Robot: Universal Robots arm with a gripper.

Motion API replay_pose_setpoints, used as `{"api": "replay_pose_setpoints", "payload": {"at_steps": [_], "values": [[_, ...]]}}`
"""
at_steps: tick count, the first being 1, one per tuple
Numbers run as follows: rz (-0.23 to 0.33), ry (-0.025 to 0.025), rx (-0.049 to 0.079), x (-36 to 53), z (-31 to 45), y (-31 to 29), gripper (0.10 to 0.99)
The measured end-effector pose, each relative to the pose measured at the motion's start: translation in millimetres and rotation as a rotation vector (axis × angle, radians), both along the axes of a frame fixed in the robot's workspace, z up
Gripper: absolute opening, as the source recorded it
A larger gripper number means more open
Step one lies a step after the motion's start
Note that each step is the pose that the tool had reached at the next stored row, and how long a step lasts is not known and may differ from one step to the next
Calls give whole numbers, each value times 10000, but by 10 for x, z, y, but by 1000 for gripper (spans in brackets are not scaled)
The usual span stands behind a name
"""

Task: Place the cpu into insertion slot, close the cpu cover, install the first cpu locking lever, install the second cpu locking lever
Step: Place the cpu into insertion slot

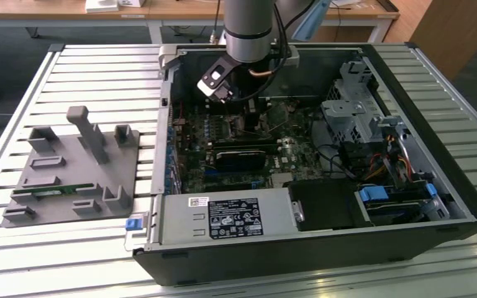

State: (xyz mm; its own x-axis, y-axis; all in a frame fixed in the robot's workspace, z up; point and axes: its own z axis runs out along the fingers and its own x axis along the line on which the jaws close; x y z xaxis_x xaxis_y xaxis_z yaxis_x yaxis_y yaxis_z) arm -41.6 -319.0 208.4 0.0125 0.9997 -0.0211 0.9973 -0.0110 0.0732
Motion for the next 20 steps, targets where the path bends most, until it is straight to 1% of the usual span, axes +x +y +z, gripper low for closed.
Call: {"api": "replay_pose_setpoints", "payload": {"at_steps": [7, 17, 20], "values": [[2, 0, 42, 0, -43, 6, 525], [3, 1, 42, 0, -104, 6, 525], [2, 1, 41, -2, -112, 6, 525]]}}
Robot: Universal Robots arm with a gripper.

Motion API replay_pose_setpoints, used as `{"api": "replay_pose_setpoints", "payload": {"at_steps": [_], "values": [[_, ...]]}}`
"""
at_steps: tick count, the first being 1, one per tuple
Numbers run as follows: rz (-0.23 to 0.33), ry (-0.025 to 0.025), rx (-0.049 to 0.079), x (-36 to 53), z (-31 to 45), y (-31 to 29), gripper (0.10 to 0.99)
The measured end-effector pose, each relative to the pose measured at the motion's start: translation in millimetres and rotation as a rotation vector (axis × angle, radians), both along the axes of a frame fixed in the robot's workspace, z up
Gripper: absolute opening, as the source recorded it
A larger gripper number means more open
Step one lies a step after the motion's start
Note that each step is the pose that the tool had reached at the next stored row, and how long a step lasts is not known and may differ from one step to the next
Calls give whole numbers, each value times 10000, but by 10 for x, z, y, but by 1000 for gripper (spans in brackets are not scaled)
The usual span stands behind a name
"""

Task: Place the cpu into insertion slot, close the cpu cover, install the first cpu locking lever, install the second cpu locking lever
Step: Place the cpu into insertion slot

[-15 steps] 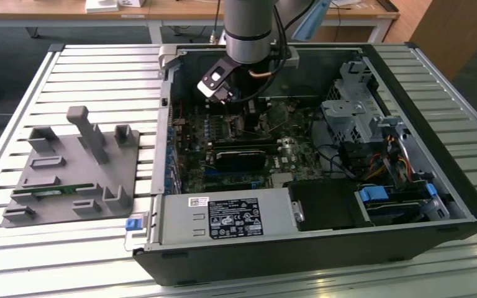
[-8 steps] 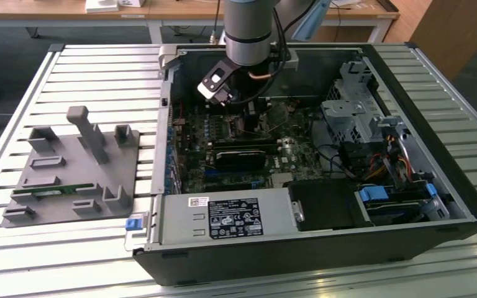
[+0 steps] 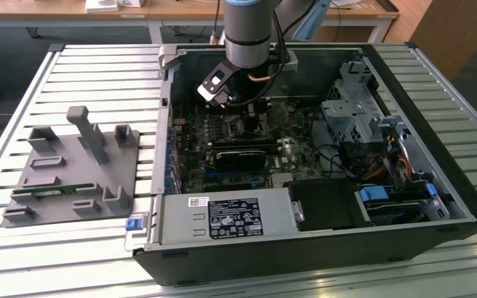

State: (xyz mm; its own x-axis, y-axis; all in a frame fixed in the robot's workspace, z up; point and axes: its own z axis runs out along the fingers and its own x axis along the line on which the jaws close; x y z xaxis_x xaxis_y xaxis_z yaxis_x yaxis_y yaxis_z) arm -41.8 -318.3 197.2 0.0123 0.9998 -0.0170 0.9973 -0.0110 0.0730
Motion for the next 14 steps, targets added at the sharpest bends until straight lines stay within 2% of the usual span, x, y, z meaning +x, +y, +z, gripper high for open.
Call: {"api": "replay_pose_setpoints", "payload": {"at_steps": [8, 10, 11, 14], "values": [[1, -1, 1, -2, -3, 0, 525], [1, -1, 2, -2, -4, 0, 537], [1, -1, 1, -2, -4, 0, 600], [1, -1, 3, -3, -5, 1, 600]]}}
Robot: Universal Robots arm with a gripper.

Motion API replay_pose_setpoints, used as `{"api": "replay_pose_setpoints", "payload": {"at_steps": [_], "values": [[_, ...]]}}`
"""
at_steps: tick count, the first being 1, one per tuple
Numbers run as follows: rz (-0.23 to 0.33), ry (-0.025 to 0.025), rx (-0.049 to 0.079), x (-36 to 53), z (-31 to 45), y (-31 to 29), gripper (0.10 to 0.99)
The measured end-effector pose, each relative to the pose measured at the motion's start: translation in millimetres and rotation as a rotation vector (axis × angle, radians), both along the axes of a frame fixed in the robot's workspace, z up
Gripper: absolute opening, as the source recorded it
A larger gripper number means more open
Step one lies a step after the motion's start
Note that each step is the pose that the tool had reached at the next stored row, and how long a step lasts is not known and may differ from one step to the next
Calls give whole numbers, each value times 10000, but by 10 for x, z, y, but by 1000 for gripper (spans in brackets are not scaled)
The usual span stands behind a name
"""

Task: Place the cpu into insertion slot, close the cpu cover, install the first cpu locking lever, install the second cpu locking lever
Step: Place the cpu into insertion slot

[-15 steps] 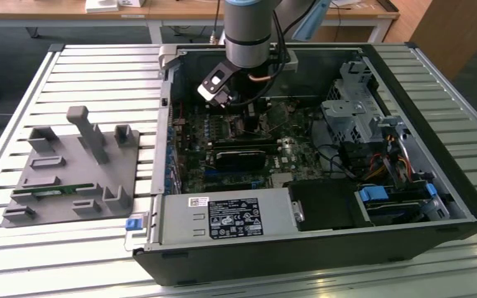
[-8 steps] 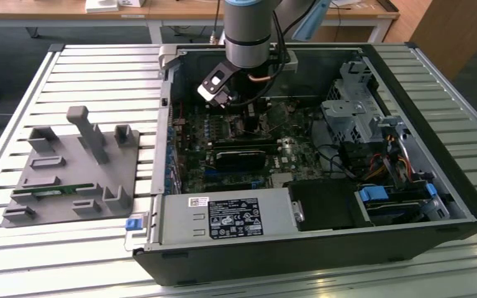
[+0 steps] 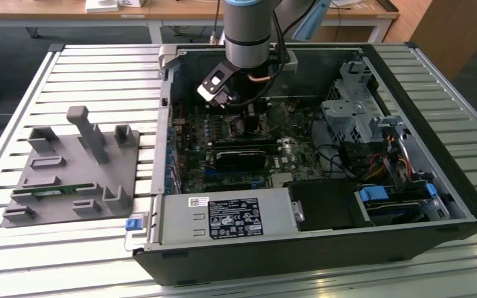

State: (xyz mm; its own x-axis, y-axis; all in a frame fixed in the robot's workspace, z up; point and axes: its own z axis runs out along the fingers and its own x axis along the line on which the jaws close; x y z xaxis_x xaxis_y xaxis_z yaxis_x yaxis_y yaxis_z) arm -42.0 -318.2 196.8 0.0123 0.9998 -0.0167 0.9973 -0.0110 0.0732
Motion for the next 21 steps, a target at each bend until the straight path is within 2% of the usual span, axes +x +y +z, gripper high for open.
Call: {"api": "replay_pose_setpoints", "payload": {"at_steps": [11, 21], "values": [[-80, 0, 5, -5, -16, 46, 600], [-161, 1, 4, -5, -10, 54, 600]]}}
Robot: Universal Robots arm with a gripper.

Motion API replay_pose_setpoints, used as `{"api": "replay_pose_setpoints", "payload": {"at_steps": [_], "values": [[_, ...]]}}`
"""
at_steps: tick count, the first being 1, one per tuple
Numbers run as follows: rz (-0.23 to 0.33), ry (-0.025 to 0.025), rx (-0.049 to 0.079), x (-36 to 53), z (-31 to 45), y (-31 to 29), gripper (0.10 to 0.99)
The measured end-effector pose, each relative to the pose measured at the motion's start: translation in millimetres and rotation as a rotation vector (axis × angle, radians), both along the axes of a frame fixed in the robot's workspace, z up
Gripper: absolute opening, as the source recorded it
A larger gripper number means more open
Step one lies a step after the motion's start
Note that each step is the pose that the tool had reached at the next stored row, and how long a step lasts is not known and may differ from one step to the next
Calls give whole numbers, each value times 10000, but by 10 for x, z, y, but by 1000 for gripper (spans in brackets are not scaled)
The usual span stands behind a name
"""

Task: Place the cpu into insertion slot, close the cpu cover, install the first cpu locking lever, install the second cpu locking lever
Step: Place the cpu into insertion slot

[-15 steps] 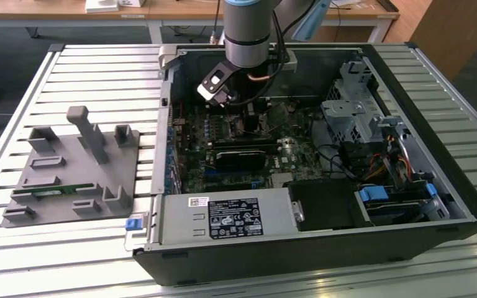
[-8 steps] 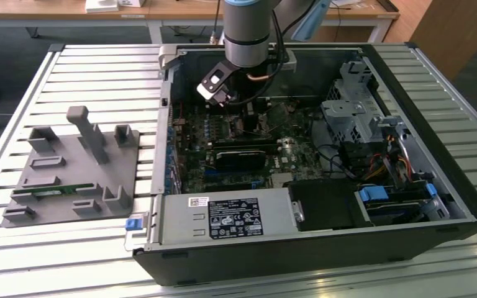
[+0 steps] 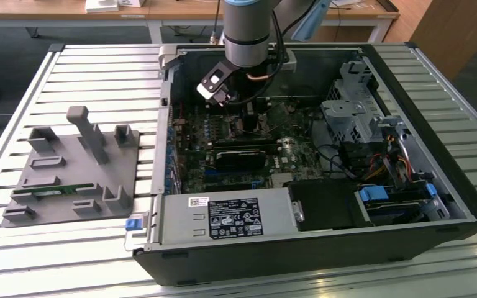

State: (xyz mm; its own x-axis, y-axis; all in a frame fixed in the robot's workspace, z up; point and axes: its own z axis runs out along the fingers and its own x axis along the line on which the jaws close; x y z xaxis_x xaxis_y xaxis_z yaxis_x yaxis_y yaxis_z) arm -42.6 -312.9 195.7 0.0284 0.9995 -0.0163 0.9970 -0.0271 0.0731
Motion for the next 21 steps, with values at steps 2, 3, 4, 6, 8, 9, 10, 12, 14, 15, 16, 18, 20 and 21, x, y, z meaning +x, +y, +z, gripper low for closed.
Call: {"api": "replay_pose_setpoints", "payload": {"at_steps": [2, 3, 4, 6, 8, 9, 10, 12, 14, 15, 16, 18, 20, 21], "values": [[0, 0, 0, 0, 26, 0, 600], [-1, 0, 0, 0, 40, 0, 600], [-1, 0, 0, 0, 56, 0, 600], [-1, 1, 0, 0, 81, 0, 600], [-1, 4, 2, 0, 90, 0, 588], [0, 10, 3, 1, 91, 1, 525], [0, 18, 1, 1, 94, 0, 463], [0, 38, -2, 2, 105, -1, 404], [0, 72, 0, 9, 117, 0, 345], [0, 100, 1, 14, 122, 0, 286], [0, 128, 3, 20, 127, 1, 227], [0, 169, -2, 25, 139, -1, 169], [0, 192, 0, 27, 148, 0, 106], [-1, 202, 0, 28, 153, 0, 106]]}}
